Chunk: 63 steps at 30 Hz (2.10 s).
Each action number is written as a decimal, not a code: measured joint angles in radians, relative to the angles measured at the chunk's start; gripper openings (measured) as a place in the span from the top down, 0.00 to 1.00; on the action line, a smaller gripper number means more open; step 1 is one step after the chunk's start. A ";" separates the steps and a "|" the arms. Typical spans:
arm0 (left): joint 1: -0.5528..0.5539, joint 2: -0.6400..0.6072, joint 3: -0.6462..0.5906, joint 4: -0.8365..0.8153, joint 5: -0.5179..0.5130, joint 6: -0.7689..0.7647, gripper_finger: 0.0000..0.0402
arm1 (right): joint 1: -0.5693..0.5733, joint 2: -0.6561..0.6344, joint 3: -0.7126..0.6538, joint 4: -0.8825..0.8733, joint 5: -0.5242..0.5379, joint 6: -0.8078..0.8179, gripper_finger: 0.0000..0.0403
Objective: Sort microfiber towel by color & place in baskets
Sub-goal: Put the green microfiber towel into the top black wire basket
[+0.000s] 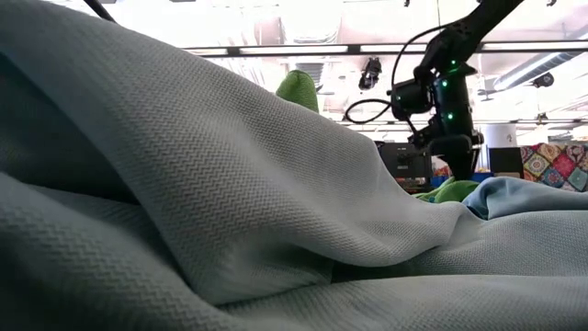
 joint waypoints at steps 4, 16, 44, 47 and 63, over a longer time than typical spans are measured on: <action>0.000 0.001 0.000 0.002 0.000 -0.001 0.76 | 0.000 0.000 -0.003 0.019 -0.059 0.000 0.64; 0.000 0.010 0.000 0.007 0.032 -0.008 0.76 | 0.003 0.009 -0.041 0.050 -0.151 0.017 0.64; 0.000 0.028 0.000 0.007 0.045 -0.008 0.76 | 0.003 0.008 -0.192 0.162 -0.209 0.075 0.64; 0.000 0.028 0.000 0.007 0.045 -0.008 0.76 | 0.003 0.007 -0.200 0.176 -0.211 0.086 0.64; 0.000 0.028 0.000 0.007 0.045 -0.007 0.76 | 0.003 0.007 -0.202 0.186 -0.211 0.086 0.65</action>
